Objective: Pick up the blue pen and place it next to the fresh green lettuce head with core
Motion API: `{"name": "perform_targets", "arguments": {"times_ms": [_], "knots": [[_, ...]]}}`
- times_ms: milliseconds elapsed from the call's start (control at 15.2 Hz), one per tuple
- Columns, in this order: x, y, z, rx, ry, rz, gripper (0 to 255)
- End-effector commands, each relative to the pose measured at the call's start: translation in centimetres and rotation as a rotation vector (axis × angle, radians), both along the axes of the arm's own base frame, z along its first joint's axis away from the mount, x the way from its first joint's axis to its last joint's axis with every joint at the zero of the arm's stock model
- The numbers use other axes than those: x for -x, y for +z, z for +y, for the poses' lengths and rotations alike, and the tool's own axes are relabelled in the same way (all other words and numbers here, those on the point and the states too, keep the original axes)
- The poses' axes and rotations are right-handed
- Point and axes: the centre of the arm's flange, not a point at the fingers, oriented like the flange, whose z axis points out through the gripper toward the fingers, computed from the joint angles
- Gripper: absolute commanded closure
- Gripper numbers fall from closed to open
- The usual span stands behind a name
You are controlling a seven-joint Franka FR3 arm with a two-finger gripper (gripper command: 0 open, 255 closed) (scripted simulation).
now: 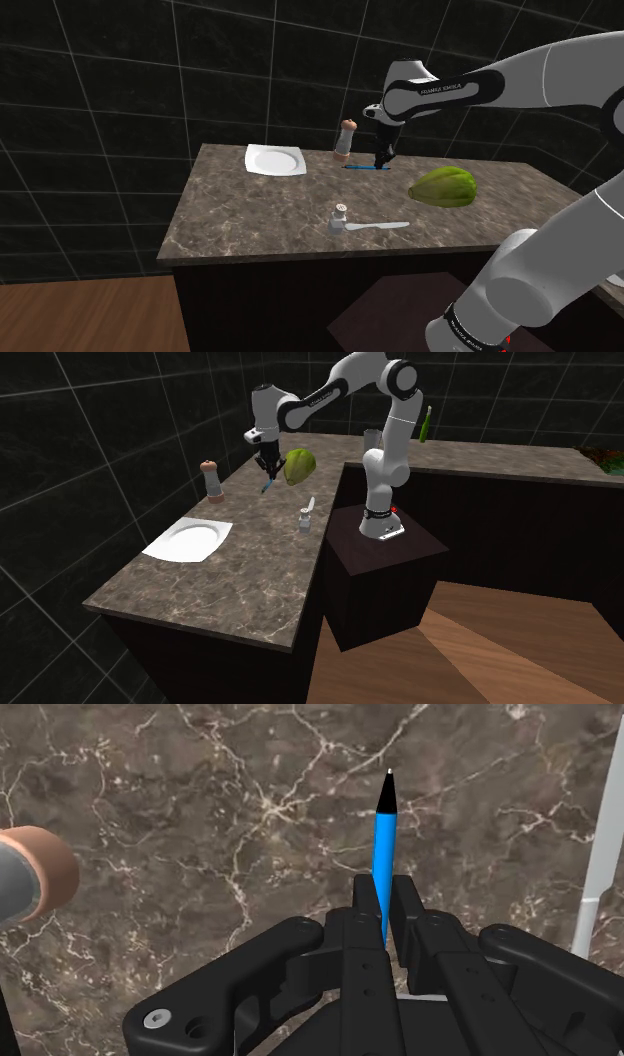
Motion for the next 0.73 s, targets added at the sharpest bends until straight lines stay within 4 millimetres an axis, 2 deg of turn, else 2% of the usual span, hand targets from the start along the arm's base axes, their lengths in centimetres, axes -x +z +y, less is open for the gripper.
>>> {"name": "perform_targets", "arguments": {"times_ms": [0, 660], "knots": [[0.0, -1.1, -0.1, 0.000, 0.000, -0.001, 255], [0.0, -6.4, -0.1, 0.000, 0.000, -0.001, 255]]}}
